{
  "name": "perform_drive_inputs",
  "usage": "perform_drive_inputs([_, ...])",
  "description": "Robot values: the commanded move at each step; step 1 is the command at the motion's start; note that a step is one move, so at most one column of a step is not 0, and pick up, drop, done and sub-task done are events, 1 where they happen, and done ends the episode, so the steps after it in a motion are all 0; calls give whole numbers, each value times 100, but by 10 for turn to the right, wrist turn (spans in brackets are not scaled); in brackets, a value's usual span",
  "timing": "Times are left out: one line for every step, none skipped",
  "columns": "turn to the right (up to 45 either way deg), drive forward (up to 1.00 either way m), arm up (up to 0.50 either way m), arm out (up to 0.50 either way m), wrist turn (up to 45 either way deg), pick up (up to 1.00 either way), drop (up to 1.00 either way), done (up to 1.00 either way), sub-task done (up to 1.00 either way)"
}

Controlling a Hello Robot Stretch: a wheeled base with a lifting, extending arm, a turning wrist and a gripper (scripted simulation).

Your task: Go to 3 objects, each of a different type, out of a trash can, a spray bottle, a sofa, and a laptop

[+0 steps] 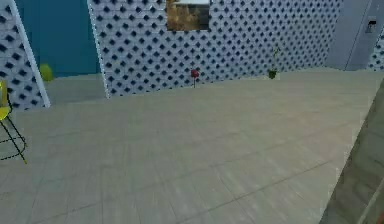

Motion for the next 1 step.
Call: perform_drive_inputs([-450, 0, 0, 0, 0, 0, 0, 0, 0])
